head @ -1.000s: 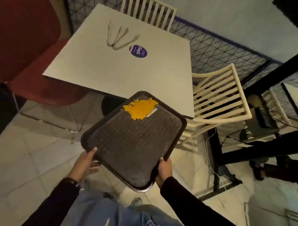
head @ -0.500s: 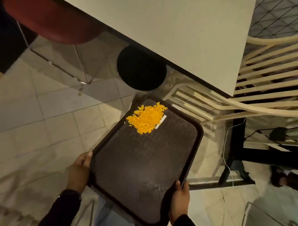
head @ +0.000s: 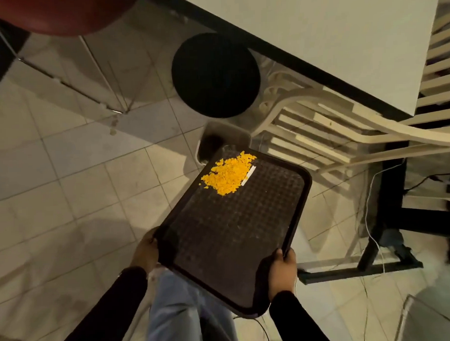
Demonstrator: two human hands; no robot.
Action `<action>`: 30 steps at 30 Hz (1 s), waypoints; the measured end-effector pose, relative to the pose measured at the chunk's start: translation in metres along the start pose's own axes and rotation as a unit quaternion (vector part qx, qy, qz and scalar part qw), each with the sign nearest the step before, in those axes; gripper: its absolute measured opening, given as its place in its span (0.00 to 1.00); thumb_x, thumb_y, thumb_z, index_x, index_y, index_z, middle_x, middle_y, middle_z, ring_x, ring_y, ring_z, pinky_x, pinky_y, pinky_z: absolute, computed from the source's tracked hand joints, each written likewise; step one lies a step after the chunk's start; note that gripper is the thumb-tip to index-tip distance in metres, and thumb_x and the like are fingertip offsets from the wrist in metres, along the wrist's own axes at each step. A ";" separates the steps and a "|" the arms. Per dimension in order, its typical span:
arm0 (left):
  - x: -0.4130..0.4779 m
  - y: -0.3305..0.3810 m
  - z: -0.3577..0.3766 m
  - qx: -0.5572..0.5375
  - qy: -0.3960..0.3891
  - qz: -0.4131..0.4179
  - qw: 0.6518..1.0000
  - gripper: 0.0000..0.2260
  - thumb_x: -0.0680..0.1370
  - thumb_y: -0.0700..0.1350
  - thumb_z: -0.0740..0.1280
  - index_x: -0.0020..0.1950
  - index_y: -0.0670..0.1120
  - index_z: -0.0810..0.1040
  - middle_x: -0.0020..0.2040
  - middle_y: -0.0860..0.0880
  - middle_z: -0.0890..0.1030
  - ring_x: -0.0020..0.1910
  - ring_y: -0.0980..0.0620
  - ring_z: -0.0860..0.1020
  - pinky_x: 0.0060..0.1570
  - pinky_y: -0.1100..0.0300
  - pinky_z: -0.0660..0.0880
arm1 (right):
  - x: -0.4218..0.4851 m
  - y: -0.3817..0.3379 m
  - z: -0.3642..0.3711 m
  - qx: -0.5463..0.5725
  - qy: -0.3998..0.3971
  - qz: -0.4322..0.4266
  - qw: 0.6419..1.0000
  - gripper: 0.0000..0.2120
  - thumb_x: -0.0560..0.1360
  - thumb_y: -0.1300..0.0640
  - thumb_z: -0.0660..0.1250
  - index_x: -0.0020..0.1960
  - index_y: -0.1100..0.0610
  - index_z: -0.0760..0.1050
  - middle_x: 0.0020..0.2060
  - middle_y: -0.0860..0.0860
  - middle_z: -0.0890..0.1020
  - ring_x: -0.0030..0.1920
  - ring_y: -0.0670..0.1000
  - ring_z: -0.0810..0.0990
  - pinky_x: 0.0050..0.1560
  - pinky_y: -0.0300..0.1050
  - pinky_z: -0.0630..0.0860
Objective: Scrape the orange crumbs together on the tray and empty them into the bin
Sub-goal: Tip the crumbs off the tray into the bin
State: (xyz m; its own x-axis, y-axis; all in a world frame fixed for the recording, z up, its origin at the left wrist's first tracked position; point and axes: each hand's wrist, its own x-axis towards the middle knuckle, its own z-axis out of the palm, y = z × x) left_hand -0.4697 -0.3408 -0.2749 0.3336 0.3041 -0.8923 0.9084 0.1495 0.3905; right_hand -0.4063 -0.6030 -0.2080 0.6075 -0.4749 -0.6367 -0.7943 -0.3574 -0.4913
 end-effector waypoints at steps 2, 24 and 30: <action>0.016 0.010 0.004 -0.027 0.019 -0.027 0.999 0.17 0.78 0.31 0.54 0.65 0.41 0.68 0.55 0.38 0.76 0.49 0.39 0.76 0.45 0.46 0.76 | 0.015 -0.009 0.010 -0.007 0.003 0.005 1.000 0.10 0.81 0.60 0.53 0.58 0.60 0.70 0.47 0.58 0.77 0.50 0.60 0.75 0.47 0.46 0.67; 0.057 0.049 0.006 0.132 -0.010 -0.027 0.991 0.20 0.76 0.32 0.59 0.68 0.39 0.67 0.62 0.34 0.75 0.55 0.38 0.77 0.53 0.44 0.77 | 0.068 -0.048 0.043 -0.018 -0.006 0.060 0.998 0.12 0.80 0.63 0.53 0.60 0.63 0.69 0.47 0.58 0.76 0.45 0.58 0.74 0.48 0.48 0.71; 0.058 0.053 0.006 0.047 -0.026 -0.047 0.997 0.19 0.80 0.34 0.53 0.70 0.42 0.65 0.64 0.35 0.73 0.37 0.49 0.77 0.33 0.55 0.78 | 0.078 -0.054 0.044 -0.001 -0.021 0.076 0.997 0.12 0.78 0.64 0.55 0.61 0.62 0.69 0.49 0.58 0.77 0.49 0.60 0.76 0.50 0.51 0.73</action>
State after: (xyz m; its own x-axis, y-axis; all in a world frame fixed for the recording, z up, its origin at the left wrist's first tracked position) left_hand -0.4002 -0.3211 -0.3077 0.2555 0.2437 -0.9356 0.9552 0.0859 0.2833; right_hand -0.3152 -0.5849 -0.2575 0.4794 -0.4892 -0.7286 -0.8774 -0.2851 -0.3859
